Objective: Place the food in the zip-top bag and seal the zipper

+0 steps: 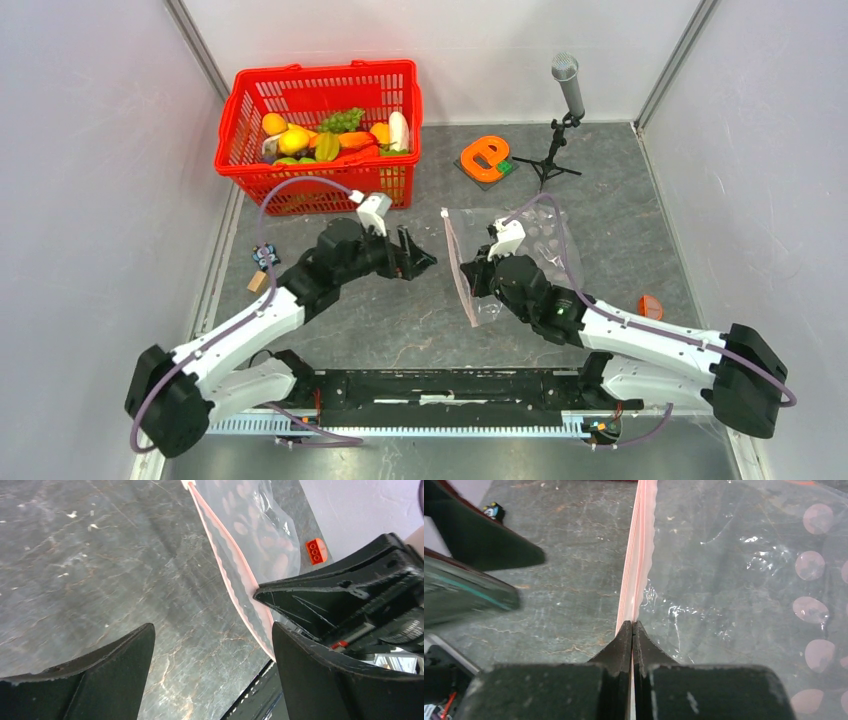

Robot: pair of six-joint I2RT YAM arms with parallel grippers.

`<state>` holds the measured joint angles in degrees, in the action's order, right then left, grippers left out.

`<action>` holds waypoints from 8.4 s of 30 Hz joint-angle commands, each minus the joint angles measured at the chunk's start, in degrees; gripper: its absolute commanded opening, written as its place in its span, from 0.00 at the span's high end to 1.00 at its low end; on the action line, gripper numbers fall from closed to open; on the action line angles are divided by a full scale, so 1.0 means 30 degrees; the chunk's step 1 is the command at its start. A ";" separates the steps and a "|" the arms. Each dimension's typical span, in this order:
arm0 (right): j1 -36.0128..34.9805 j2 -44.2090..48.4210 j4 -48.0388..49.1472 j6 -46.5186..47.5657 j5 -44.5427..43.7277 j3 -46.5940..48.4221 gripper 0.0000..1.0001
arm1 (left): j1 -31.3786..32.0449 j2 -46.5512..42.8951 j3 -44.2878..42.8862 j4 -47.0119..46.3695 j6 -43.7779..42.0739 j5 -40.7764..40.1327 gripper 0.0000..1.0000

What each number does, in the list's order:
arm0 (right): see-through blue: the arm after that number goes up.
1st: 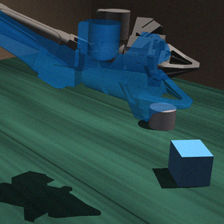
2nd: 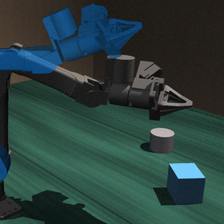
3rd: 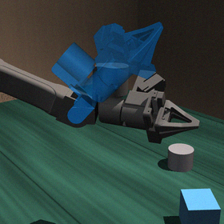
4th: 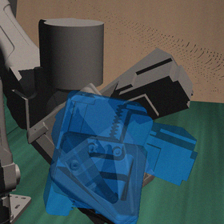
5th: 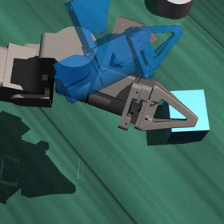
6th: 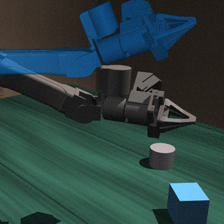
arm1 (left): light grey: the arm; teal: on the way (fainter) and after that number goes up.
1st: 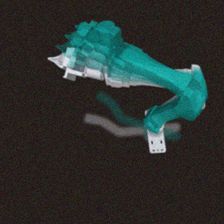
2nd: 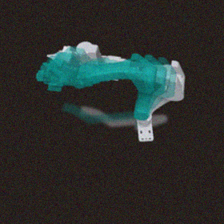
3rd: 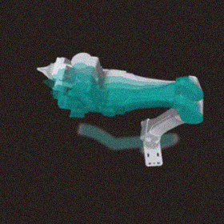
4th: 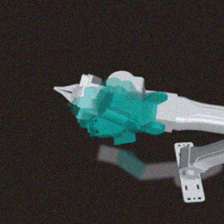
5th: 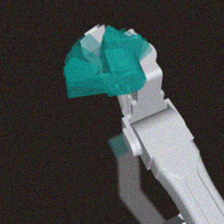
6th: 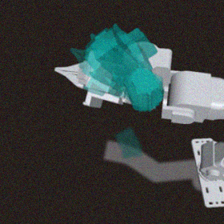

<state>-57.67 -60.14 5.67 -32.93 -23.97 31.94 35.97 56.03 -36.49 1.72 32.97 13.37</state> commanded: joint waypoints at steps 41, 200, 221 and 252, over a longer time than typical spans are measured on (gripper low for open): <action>-0.0486 -0.0094 -0.8443 0.2704 -0.3399 0.6192 0.95 | 0.3799 0.5088 -0.2965 -0.2599 -0.0370 -0.4252 0.98; 0.0444 0.4045 -1.2782 0.2015 -0.8125 0.5224 1.00 | -0.6955 0.9610 -1.2518 0.9096 -0.4814 -0.9899 0.00; 0.0440 0.4152 -1.2358 0.2185 -0.7648 0.4808 1.00 | -0.7343 1.1224 -1.6531 0.9982 -0.9623 0.0932 0.00; 0.0473 0.3763 -1.1676 0.2474 -0.7139 0.4352 0.98 | -0.7067 1.5810 -1.7713 1.2250 -0.9996 -0.1264 0.55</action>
<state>-56.47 -49.15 -31.44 -25.43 -45.25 45.36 14.57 108.57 -92.44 46.04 -1.19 8.71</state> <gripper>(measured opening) 0.016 0.436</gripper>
